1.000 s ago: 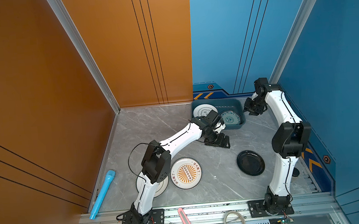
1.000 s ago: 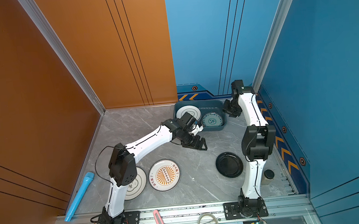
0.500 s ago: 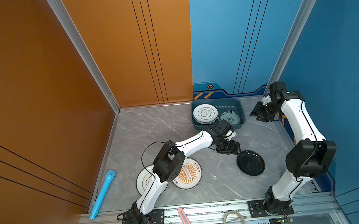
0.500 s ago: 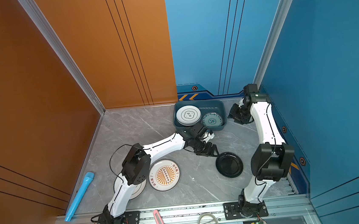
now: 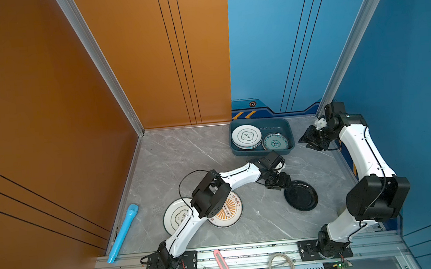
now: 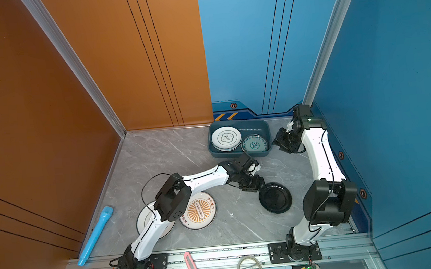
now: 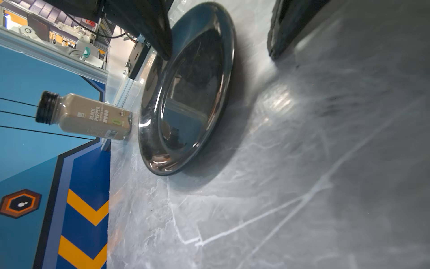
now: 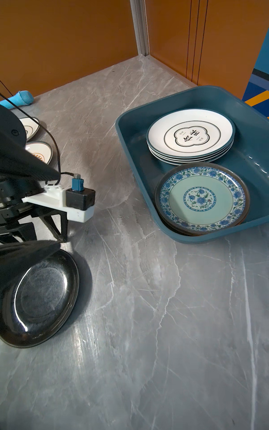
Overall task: Place the plates into the plastic bin on the countertop
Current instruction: 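Grasp the black plate's edge with the left gripper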
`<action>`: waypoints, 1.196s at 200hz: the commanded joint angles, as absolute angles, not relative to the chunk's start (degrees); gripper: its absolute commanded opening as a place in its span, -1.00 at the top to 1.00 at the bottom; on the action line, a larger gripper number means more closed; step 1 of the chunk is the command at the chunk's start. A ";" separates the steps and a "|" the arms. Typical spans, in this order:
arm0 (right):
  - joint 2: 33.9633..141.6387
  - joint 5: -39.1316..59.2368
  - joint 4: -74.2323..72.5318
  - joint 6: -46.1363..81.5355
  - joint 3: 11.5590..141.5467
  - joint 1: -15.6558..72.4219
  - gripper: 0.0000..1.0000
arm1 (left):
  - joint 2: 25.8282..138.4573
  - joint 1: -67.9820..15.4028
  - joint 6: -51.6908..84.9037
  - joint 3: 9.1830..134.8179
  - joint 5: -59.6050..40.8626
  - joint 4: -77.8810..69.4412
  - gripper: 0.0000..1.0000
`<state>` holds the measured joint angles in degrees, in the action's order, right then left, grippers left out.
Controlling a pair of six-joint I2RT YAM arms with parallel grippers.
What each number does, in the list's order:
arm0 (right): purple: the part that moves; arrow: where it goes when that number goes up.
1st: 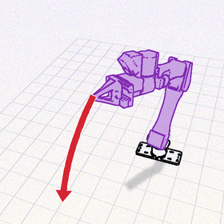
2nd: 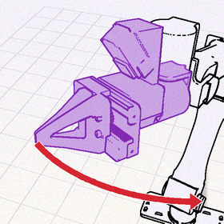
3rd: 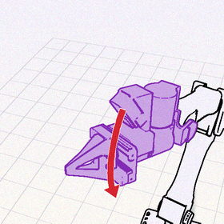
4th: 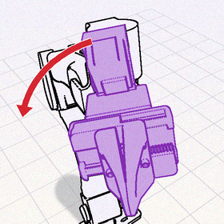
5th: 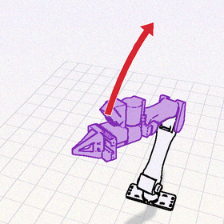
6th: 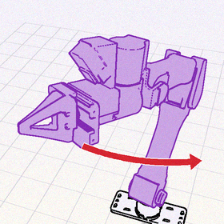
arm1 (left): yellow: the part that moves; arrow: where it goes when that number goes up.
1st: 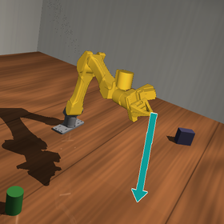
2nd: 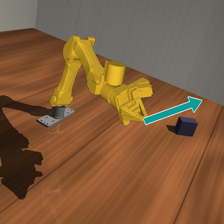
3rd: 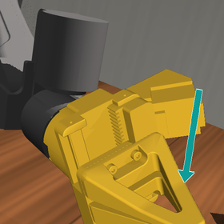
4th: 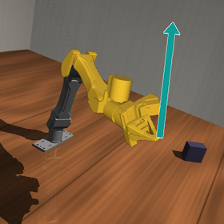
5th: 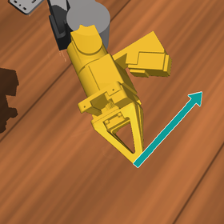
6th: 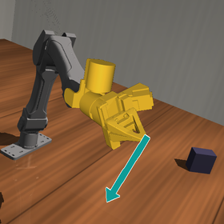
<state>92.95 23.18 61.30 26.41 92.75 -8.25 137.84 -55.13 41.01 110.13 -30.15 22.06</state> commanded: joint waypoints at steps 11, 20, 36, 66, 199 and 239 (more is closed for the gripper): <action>90.61 23.91 60.74 27.19 91.99 -7.91 0.11 | 140.45 -55.77 41.25 109.98 -29.53 22.59 -0.09; 90.23 23.82 60.73 27.14 91.24 -7.91 0.11 | 140.29 -55.85 40.97 109.31 -29.45 22.59 -0.04; 89.66 23.73 60.66 27.07 90.15 -7.75 0.11 | 139.86 -55.99 40.48 107.84 -29.27 22.59 0.03; 89.46 23.62 60.64 26.98 89.56 -7.30 0.11 | 139.27 -56.55 39.78 104.72 -28.70 22.59 0.19; 88.42 23.21 60.47 26.81 87.79 -5.37 0.10 | 136.32 -58.40 39.00 100.81 -26.84 22.68 0.79; 88.42 23.34 60.12 26.89 86.64 -4.70 0.10 | 135.90 -58.80 39.25 100.33 -26.30 22.68 0.98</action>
